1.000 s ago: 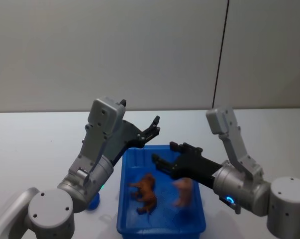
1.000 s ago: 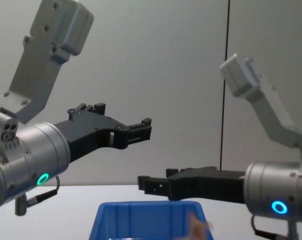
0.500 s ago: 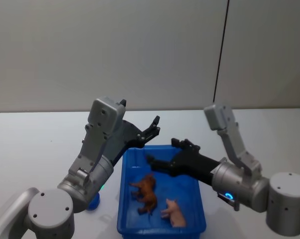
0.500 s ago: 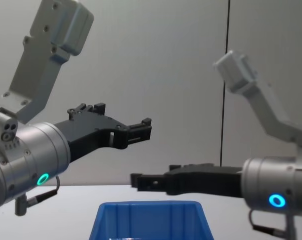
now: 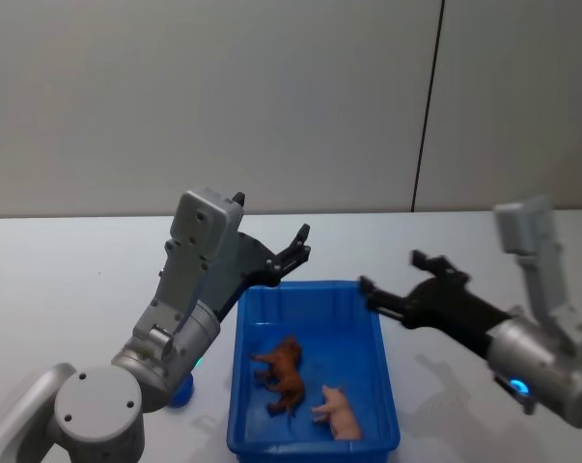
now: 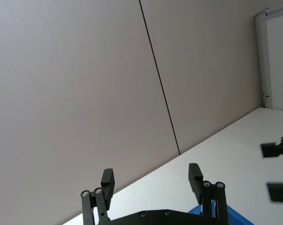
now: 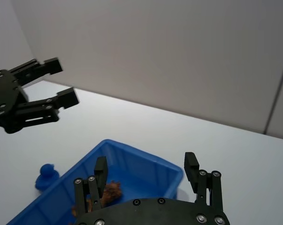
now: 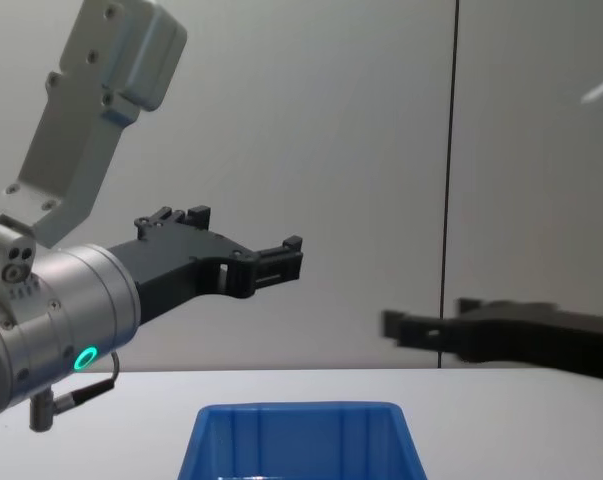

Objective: Pick up the two dolls from the table and place them into the box.

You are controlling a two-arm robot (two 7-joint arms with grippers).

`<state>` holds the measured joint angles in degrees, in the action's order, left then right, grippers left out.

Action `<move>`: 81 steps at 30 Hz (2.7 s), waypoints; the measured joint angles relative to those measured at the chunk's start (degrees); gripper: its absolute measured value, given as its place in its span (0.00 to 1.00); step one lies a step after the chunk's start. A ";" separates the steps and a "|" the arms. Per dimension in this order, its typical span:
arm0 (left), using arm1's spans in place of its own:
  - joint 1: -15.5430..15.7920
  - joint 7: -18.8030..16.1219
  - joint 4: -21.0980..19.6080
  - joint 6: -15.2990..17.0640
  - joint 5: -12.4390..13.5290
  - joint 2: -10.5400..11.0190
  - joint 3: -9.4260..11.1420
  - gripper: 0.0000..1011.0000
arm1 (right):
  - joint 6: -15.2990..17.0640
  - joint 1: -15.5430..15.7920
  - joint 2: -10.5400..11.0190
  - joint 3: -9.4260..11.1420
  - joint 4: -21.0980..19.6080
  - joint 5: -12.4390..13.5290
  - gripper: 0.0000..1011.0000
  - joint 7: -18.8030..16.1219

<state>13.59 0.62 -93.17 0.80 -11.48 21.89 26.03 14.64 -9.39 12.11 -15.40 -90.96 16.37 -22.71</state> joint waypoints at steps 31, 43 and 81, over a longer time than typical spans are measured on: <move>0.00 0.00 0.00 0.00 0.00 0.00 0.00 0.99 | -11.80 12.55 9.94 7.64 -10.15 9.05 0.99 12.07; 0.00 0.00 0.00 0.00 0.00 0.00 0.00 0.99 | -12.56 10.63 7.69 3.37 -10.24 1.68 0.99 17.69; -9.05 -8.16 -5.62 7.76 -9.49 6.07 -1.60 0.99 | -12.68 10.22 7.22 2.46 -10.27 0.09 0.99 18.88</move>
<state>4.54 -7.54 -98.79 8.56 -20.97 27.96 24.42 1.95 0.84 19.33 -12.94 -101.23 16.46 -3.82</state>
